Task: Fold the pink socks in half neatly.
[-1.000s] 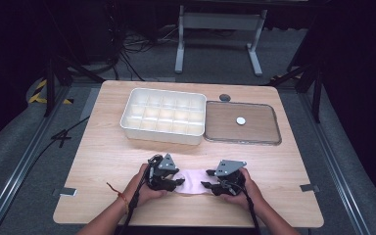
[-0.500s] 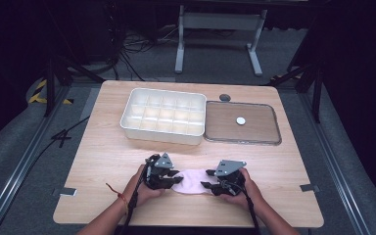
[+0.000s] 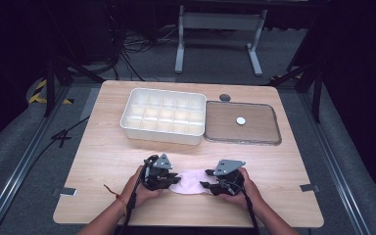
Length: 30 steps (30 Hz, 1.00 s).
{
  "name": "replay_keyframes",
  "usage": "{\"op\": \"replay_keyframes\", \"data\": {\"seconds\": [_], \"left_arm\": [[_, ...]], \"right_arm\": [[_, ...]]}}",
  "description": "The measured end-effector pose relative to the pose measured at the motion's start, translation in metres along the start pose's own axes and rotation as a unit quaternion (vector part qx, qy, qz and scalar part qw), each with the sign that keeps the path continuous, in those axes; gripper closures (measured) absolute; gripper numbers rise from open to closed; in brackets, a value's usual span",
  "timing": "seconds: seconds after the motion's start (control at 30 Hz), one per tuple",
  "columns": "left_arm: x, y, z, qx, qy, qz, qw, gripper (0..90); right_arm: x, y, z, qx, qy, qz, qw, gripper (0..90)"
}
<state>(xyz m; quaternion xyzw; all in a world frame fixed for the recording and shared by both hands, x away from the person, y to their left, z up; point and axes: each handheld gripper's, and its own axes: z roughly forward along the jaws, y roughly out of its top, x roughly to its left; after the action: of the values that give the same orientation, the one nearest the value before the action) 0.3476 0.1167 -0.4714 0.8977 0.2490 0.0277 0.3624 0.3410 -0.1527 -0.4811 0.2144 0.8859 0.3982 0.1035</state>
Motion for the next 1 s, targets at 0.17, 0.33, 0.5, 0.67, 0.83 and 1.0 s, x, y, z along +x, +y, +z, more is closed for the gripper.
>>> {"op": "replay_keyframes", "data": {"seconds": [0.17,0.33,0.5,0.67,0.83,1.0], "left_arm": [[-0.002,0.002,-0.002,-0.003,0.005,0.006,1.0000,81.1],[-0.001,0.004,-0.010,-0.020,0.009,0.009,0.9997,81.1],[-0.001,0.005,-0.015,-0.033,0.012,0.006,0.9994,81.1],[-0.002,0.006,-0.020,-0.041,0.016,0.012,0.9990,81.5],[0.000,0.006,-0.026,-0.051,0.015,0.009,0.9985,82.0],[0.002,0.004,-0.026,-0.042,0.020,0.011,0.9989,82.0]], "right_arm": [[0.000,0.000,0.000,0.001,-0.001,0.000,1.0000,52.4],[0.004,0.002,0.001,0.003,-0.010,0.001,0.9999,52.4],[0.007,0.004,0.004,0.002,-0.019,-0.001,0.9998,52.5],[0.009,0.008,0.007,0.006,-0.021,0.002,0.9998,52.5],[0.014,0.016,0.013,0.010,-0.027,-0.010,0.9995,51.7],[0.016,0.018,0.012,0.011,-0.041,-0.018,0.9990,52.5]]}}
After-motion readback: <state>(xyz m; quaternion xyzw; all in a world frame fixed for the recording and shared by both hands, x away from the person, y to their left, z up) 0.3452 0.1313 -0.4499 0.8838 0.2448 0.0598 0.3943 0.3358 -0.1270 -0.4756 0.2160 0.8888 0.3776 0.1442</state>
